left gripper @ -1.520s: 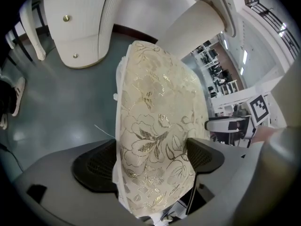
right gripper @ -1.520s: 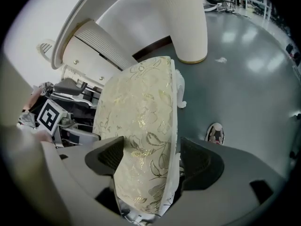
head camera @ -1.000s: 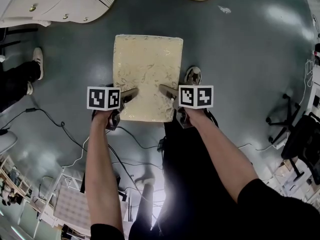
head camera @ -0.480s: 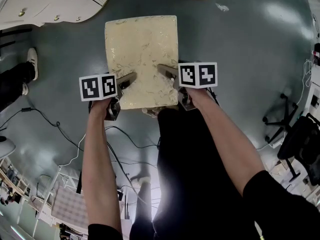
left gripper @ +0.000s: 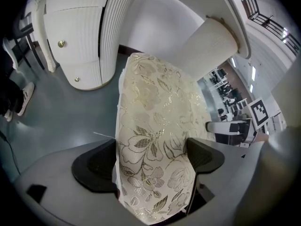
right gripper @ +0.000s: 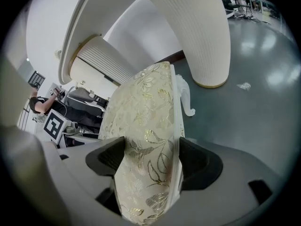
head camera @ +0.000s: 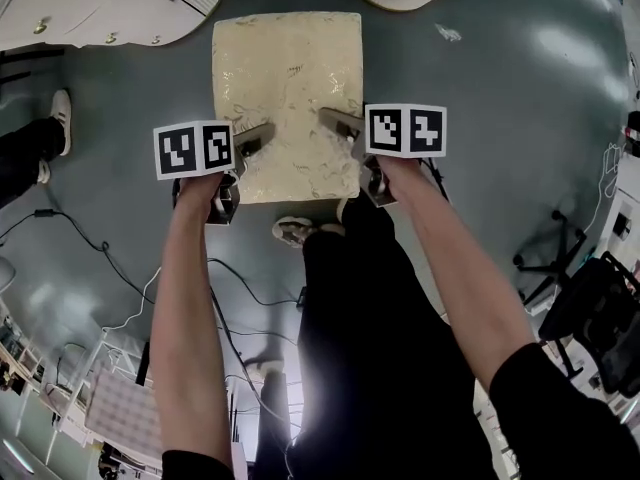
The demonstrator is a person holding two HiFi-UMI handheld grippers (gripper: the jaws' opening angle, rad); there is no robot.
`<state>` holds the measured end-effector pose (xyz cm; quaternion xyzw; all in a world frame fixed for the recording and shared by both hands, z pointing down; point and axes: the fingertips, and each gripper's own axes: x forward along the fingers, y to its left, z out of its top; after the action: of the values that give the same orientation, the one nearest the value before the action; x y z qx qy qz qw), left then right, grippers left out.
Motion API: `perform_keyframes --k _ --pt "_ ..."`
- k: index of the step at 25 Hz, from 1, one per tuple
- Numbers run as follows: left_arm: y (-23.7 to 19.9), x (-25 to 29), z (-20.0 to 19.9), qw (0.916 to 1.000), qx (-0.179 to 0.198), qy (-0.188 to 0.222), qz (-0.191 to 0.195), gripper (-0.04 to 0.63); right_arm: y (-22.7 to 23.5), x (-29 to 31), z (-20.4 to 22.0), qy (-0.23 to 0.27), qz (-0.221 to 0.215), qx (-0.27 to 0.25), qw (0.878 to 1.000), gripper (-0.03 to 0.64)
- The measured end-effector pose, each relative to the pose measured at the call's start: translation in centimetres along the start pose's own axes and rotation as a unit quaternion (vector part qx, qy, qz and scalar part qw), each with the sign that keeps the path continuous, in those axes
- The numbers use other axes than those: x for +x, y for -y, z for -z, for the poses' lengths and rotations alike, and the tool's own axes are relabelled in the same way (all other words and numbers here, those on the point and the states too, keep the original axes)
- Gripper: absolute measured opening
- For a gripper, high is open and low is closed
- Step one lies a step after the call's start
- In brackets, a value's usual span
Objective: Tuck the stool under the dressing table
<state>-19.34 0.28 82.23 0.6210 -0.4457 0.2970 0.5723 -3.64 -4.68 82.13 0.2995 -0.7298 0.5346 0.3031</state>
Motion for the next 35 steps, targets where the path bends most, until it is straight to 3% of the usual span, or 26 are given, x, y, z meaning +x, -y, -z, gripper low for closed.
perform_keyframes --k 17,23,30,35 --pt "1.8 2.6 -8.9 0.9994 -0.018 0.028 -0.003 0.463 3.2 0.4 -9.8 0.009 -0.003 -0.03 1.0 0.321" --pt "1.7 2.7 -11.8 0.9983 -0.009 0.057 -0.003 0.465 3.4 0.6 -12.5 0.029 -0.006 -0.034 0.999 0.321" --pt "-0.7 5.3 -18.7 0.996 -0.006 0.089 -0.004 0.465 5.0 4.5 -19.1 0.052 -0.007 -0.034 0.998 0.321" --pt "-0.6 4.6 -22.3 0.9921 0.021 0.123 -0.014 0.465 4.7 4.1 -22.0 0.101 -0.004 -0.036 0.994 0.321"
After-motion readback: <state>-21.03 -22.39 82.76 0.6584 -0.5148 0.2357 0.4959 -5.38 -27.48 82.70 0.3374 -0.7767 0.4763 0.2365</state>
